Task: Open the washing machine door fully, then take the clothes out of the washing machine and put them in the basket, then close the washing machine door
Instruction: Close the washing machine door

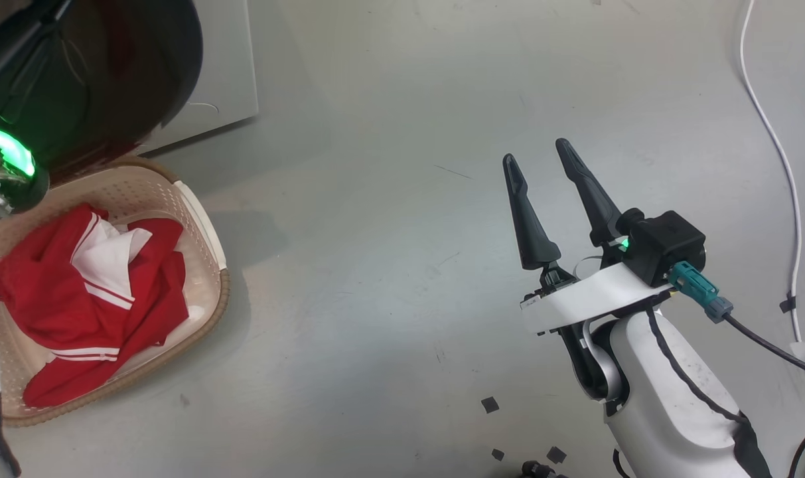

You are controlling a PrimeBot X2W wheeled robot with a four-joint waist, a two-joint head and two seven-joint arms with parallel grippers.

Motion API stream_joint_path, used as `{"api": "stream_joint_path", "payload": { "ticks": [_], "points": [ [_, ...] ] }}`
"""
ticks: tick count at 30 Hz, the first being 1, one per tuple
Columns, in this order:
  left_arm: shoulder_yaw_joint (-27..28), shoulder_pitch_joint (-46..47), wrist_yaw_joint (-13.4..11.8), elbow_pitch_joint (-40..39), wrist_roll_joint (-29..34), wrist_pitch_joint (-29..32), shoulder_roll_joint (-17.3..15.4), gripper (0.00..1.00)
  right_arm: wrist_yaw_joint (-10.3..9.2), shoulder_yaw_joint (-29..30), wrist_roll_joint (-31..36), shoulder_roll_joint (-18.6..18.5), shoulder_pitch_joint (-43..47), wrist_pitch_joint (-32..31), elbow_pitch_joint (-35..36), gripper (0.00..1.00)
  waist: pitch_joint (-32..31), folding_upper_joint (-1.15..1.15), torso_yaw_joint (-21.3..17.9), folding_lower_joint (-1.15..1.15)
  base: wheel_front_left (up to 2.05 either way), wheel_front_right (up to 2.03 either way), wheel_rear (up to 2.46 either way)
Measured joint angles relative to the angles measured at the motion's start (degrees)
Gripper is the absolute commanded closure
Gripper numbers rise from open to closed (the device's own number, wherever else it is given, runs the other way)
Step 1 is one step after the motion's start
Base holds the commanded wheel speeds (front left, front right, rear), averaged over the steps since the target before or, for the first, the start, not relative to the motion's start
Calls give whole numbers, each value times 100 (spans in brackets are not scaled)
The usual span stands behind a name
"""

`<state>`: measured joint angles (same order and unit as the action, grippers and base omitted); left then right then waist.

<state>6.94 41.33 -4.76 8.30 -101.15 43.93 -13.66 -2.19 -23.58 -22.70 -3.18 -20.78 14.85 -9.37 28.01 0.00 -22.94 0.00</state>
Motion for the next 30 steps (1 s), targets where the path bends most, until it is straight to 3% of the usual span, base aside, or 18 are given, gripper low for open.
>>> {"api": "stream_joint_path", "payload": {
  "ticks": [10,15,30],
  "points": [
    [9,394,-4,472,211,-291,27,100,-46,-15,-5,1,-1,0,-26,0,-20,0,-36,0,0,0,0],
    [-21,419,122,740,218,-293,71,100,-57,20,-4,2,0,0,-67,0,-91,0,4,0,0,0,0],
    [69,16,895,949,135,-293,378,100,-100,287,159,0,20,0,-252,0,-375,0,503,0,0,0,0]
  ]
}}
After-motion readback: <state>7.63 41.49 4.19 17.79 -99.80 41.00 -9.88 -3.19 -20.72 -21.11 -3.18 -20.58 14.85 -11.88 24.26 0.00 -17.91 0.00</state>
